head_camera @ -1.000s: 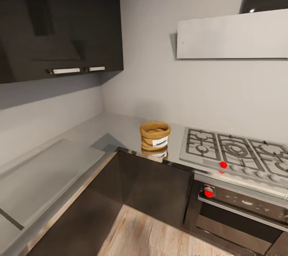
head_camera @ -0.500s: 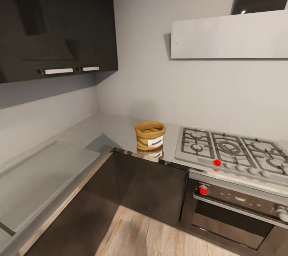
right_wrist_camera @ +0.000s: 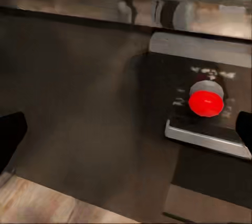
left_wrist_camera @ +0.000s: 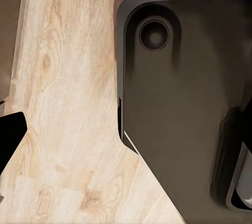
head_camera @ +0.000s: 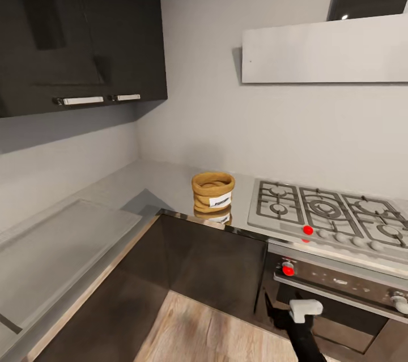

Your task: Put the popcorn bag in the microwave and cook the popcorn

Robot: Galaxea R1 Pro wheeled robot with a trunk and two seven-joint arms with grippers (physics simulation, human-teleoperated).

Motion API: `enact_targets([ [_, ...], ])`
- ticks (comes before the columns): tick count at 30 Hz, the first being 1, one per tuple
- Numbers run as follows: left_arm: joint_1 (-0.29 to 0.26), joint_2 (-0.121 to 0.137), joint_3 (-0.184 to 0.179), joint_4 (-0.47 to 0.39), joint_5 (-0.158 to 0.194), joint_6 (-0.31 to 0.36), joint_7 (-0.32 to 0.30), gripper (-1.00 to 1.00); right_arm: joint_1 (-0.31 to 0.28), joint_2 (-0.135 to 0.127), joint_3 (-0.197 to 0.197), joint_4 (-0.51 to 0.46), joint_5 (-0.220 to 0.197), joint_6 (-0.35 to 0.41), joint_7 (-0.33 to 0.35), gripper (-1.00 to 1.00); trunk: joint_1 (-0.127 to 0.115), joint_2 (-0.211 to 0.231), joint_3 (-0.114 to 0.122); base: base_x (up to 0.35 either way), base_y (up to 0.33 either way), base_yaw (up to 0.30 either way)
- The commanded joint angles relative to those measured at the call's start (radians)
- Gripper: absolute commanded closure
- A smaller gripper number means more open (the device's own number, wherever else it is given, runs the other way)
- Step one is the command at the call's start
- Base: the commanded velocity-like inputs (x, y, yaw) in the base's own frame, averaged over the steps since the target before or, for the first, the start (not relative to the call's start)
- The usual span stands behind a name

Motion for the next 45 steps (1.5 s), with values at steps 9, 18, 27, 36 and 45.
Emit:
enact_targets([
  [9, 0.000, 0.000, 0.000, -0.002, 0.000, 0.006, 0.000, -1.00, -0.021, 0.000, 0.041, -0.348, -0.003, 0.198, -0.050, -1.00, 0.000, -0.001, -0.002, 0.000, 0.000, 0.000],
  [18, 0.000, -0.001, 0.000, -0.002, 0.000, 0.006, 0.000, -1.00, -0.365, 0.001, 0.041, -0.387, -0.006, 0.506, -0.081, -1.00, 0.000, -0.001, -0.002, 0.000, 0.000, 0.000],
  [27, 0.000, -0.006, 0.000, -0.002, -0.001, 0.006, 0.000, -1.00, -0.732, 0.001, 0.033, -0.367, -0.009, 1.089, -0.183, -1.00, 0.000, -0.001, -0.002, 0.000, 0.000, 0.000],
  [36, 0.000, -0.008, 0.000, -0.002, -0.001, 0.006, 0.000, -1.00, -0.761, 0.002, 0.059, -0.361, -0.021, 1.288, -0.212, -1.00, 0.000, -0.001, -0.002, 0.000, 0.000, 0.000],
  [45, 0.000, -0.008, 0.000, -0.002, -0.001, 0.006, 0.000, -1.00, -0.761, 0.004, 0.049, -0.361, -0.024, 1.294, -0.210, -1.00, 0.000, -0.001, -0.002, 0.004, 0.000, 0.000],
])
